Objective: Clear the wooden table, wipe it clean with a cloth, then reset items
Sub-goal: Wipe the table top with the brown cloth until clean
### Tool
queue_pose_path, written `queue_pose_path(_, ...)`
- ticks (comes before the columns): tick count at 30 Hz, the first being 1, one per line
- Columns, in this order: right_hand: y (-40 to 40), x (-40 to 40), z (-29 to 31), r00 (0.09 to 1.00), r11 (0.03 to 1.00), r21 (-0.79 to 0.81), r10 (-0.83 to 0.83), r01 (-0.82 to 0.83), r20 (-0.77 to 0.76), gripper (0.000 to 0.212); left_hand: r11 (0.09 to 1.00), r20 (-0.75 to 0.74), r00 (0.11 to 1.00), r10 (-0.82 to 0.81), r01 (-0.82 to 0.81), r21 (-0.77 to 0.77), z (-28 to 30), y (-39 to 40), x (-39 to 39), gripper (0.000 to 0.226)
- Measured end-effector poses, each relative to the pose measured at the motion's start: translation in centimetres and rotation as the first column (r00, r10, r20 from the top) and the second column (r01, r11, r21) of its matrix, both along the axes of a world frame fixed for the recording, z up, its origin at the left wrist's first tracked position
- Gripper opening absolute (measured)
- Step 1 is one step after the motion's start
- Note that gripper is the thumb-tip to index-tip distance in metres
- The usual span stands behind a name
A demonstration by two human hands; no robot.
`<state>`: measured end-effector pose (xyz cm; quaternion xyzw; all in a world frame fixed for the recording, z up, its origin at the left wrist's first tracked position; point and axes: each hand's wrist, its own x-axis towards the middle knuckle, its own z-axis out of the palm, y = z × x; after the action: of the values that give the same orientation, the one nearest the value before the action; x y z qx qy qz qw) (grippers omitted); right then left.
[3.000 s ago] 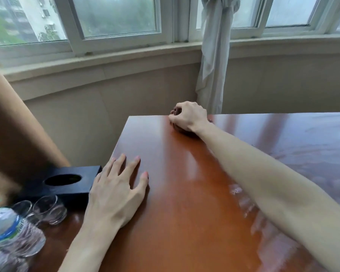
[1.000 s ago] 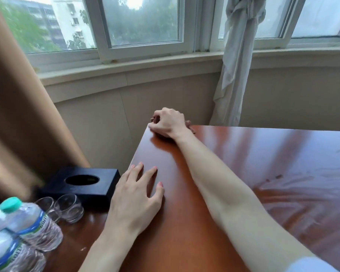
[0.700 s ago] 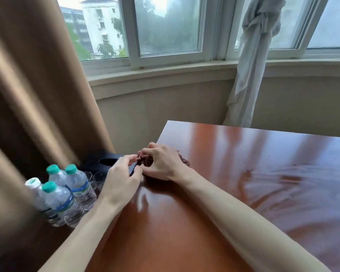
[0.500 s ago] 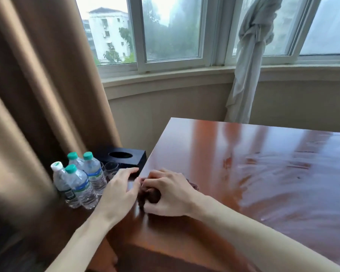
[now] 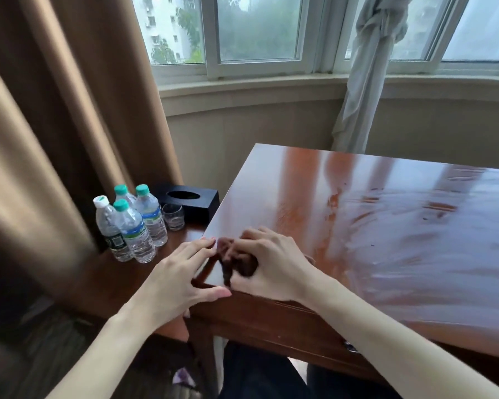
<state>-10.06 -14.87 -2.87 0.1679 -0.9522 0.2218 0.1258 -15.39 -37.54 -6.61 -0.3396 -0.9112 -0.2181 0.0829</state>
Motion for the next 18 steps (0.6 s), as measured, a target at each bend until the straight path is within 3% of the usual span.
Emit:
queue_pose_path(2,2.8,0.0,0.4,0.999,0.999,0.031,-0.040,0.040,0.015,0.033,0.999,0.017,1.000,0.014,-0.014,0.030,-0.3,0.1,0.5,0.094)
queue_pose_path(4,5.8,-3.5,0.9,0.966,0.967,0.015,-0.255,0.255,-0.040,0.036,1.000,0.031,0.999,0.023,-0.023,0.005,-0.2,0.2,0.7,0.099)
queue_pose_path(7,6.3,-8.5,1.4,0.818,0.818,-0.008,-0.575,0.575,-0.024,0.035,0.994,0.068,0.997,0.033,-0.026,-0.103,1.3,0.4,0.7,0.105)
queue_pose_path(9,3.7,-8.2,1.5,0.821,0.821,0.013,-0.570,0.570,-0.016,0.037,0.989,0.103,0.995,0.010,0.005,-0.145,2.1,0.6,0.6,0.108)
queue_pose_path(12,0.4,-0.3,0.2,0.955,0.956,-0.033,-0.293,0.292,-0.032,0.031,0.992,0.084,0.995,-0.051,0.060,-0.110,1.3,1.0,0.8,0.111)
queue_pose_path(14,1.4,4.8,-0.4,0.978,0.976,-0.064,-0.210,0.209,-0.010,0.029,0.993,0.014,0.998,-0.058,0.059,-0.105,0.1,1.4,0.9,0.106)
queue_pose_path(16,5.0,4.3,0.0,0.950,0.951,-0.038,-0.308,0.307,-0.047,0.032,0.994,-0.013,0.999,-0.041,0.040,-0.103,-0.5,1.5,0.8,0.105)
queue_pose_path(18,8.4,0.3,0.4,0.861,0.867,-0.032,-0.498,0.498,-0.100,0.031,0.992,-0.019,0.999,-0.045,0.043,-0.118,-0.4,1.5,0.8,0.106)
